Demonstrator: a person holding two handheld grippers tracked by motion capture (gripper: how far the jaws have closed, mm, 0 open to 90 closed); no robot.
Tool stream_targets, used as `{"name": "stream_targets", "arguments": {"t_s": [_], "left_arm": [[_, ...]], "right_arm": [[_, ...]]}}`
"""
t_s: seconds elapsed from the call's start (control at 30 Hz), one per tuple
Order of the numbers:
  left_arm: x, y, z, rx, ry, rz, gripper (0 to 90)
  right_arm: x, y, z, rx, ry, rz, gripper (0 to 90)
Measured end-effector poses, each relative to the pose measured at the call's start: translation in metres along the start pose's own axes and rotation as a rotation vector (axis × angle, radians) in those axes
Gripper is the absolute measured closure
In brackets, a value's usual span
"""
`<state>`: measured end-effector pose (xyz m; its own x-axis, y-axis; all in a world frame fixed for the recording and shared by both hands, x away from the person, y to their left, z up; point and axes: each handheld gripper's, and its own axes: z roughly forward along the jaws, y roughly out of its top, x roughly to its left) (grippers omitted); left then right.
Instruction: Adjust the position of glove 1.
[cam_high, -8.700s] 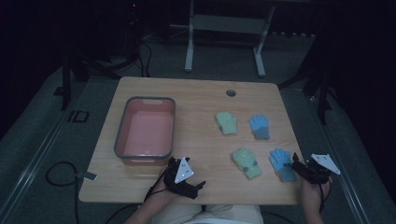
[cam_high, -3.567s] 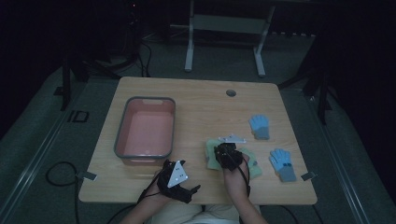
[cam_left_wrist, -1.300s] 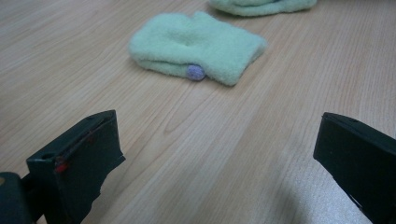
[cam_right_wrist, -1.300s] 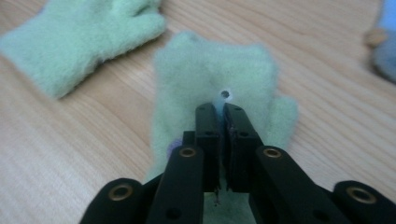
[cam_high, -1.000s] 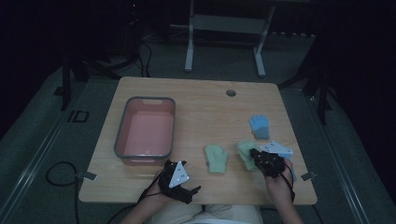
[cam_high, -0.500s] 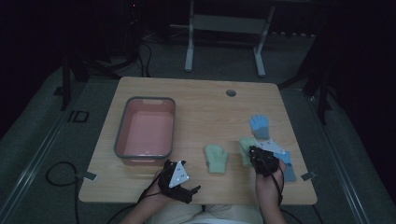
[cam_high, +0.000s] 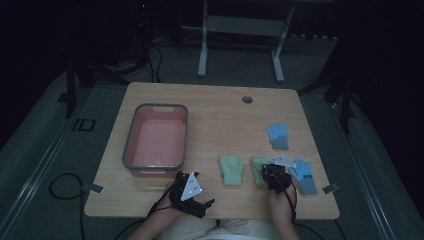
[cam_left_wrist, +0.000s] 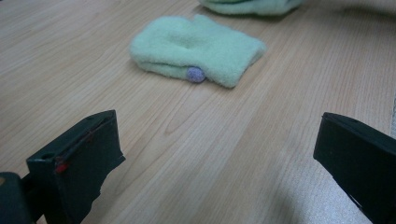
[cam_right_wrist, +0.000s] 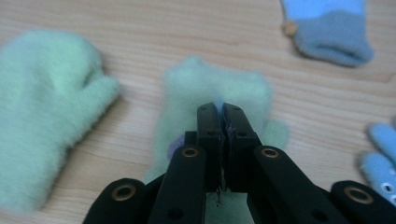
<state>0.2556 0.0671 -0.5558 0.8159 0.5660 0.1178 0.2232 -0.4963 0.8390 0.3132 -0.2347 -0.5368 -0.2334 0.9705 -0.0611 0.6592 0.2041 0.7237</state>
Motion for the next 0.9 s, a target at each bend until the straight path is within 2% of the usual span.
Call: {"name": "stream_targets", "arguments": {"t_s": [0.13,0.2,0.27,0.3,0.37,0.43,0.5,0.53,0.6,0.63,0.7,0.77,0.8,0.9], "left_arm": [[0.0,0.0,0.0,0.002,-0.003,0.003,0.5],[0.0,0.0,0.001,0.004,-0.003,0.003,0.5],[0.0,0.0,0.0,0.003,-0.003,0.002,0.5],[0.0,0.0,0.0,0.0,-0.003,0.002,0.5],[0.0,0.0,0.0,0.001,-0.003,0.002,0.5],[0.0,0.0,0.0,0.003,-0.003,0.003,0.5],[0.0,0.0,0.0,0.004,-0.004,0.004,0.5],[0.0,0.0,0.0,0.005,-0.003,0.004,0.5],[0.0,0.0,0.0,0.005,-0.002,0.003,0.5],[0.0,0.0,0.0,0.003,-0.002,0.002,0.5],[0.0,0.0,0.0,0.005,-0.001,0.004,0.5],[0.0,0.0,0.0,0.007,0.0,0.003,0.5],[0.0,0.0,0.001,0.008,0.002,0.002,0.5],[0.0,0.0,0.001,0.006,0.012,-0.003,0.5]], "right_arm": [[-0.003,-0.005,0.006,0.005,0.022,-0.004,84.7],[-0.005,-0.003,0.005,0.013,0.037,-0.001,80.2],[-0.009,0.001,-0.001,0.007,0.065,-0.006,73.2],[-0.012,0.003,-0.005,0.0,0.074,-0.012,71.8],[-0.023,0.009,-0.013,-0.022,0.127,-0.016,71.4],[-0.031,0.015,-0.021,-0.035,0.137,-0.061,69.9],[-0.04,0.024,-0.027,-0.059,0.188,-0.109,68.6],[-0.043,0.026,-0.028,-0.057,0.197,-0.117,67.8],[-0.049,0.031,-0.028,-0.05,0.258,-0.142,65.5],[-0.05,0.032,-0.027,-0.043,0.255,-0.156,65.3],[-0.052,0.031,-0.022,-0.022,0.309,-0.186,63.6],[-0.051,0.028,-0.016,-0.001,0.294,-0.215,62.0],[-0.05,0.028,-0.013,0.01,0.305,-0.227,61.4],[-0.049,0.027,-0.007,0.018,0.317,-0.224,60.4]]}}
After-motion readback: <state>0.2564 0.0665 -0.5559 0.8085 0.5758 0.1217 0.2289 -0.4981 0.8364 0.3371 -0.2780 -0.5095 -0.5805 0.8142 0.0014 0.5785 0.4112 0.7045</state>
